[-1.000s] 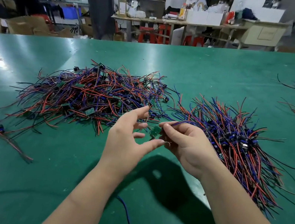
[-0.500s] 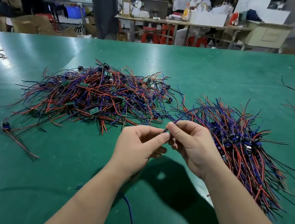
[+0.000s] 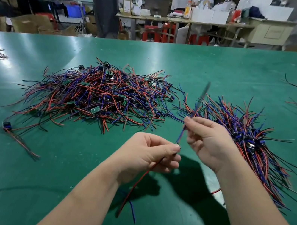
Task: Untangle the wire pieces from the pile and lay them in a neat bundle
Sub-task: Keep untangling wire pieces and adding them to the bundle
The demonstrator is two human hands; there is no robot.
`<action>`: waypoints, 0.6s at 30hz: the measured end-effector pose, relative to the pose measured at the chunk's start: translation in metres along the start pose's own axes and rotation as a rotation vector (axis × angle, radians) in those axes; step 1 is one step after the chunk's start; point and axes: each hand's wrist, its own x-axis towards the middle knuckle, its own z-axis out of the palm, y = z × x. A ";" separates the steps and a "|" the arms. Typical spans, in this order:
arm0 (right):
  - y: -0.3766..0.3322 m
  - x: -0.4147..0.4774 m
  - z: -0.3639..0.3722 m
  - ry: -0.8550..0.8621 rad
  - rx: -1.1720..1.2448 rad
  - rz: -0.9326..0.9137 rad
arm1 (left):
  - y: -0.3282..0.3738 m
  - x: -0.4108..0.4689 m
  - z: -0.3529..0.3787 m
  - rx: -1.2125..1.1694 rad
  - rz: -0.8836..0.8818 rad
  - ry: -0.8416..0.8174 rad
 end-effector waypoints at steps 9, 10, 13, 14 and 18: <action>-0.021 0.008 -0.030 0.263 0.268 -0.003 | -0.003 -0.005 0.002 0.200 -0.087 -0.184; -0.021 0.009 -0.030 0.268 0.301 -0.007 | -0.003 -0.005 0.001 0.229 -0.077 -0.179; -0.024 0.010 -0.031 0.250 0.385 -0.004 | -0.002 -0.005 -0.001 0.165 -0.066 -0.176; -0.025 0.010 -0.033 0.229 0.416 -0.005 | -0.001 -0.005 -0.001 0.113 -0.055 -0.175; -0.021 0.009 -0.031 0.097 0.390 0.050 | 0.007 -0.003 0.002 -0.162 -0.024 -0.115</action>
